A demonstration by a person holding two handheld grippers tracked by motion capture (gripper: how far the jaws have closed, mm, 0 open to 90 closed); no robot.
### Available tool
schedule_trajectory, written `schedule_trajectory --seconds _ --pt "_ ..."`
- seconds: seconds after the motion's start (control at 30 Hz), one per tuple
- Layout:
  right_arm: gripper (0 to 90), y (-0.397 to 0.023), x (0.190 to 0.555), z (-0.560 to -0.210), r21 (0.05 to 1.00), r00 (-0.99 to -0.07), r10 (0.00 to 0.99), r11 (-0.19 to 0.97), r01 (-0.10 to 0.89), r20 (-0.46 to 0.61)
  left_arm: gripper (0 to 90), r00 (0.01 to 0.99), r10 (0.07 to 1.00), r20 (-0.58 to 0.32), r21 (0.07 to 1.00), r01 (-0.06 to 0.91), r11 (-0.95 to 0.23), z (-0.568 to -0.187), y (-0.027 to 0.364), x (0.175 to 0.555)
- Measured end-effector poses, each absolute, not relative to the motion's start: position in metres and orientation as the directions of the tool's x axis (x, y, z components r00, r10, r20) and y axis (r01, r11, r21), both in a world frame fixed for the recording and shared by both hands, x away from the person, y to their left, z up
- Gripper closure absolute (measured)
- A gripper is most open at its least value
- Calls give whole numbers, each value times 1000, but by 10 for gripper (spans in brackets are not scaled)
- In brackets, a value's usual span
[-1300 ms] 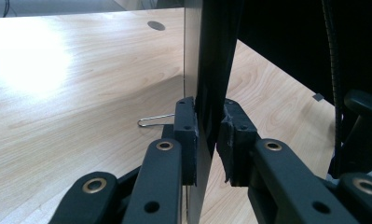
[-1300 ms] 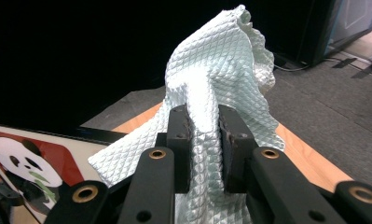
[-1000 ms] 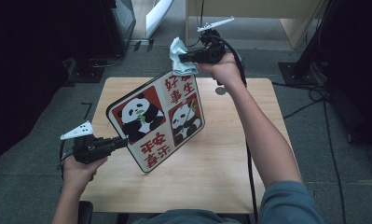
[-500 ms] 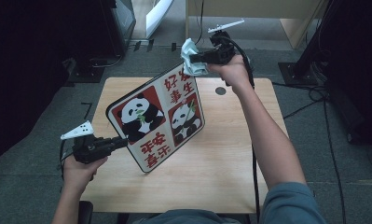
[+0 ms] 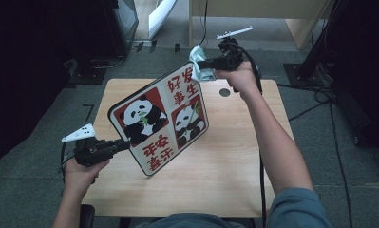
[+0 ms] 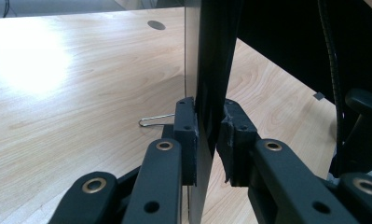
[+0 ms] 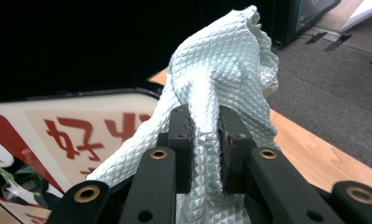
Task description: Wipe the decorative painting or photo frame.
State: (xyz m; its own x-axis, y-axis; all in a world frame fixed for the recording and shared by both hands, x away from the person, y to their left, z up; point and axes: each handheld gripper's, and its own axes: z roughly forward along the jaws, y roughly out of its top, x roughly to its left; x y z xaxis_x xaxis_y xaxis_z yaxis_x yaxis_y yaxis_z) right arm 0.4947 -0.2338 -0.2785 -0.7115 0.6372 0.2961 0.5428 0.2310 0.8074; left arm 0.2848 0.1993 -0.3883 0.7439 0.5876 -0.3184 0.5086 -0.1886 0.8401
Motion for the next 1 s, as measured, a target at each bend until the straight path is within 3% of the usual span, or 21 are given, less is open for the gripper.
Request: schedule_trajectory --seconds 1.0 --pt "785 -244 487 -318 785 -705 627 232 575 331 787 747 584 -318 839 508 -193 -389 200 285"
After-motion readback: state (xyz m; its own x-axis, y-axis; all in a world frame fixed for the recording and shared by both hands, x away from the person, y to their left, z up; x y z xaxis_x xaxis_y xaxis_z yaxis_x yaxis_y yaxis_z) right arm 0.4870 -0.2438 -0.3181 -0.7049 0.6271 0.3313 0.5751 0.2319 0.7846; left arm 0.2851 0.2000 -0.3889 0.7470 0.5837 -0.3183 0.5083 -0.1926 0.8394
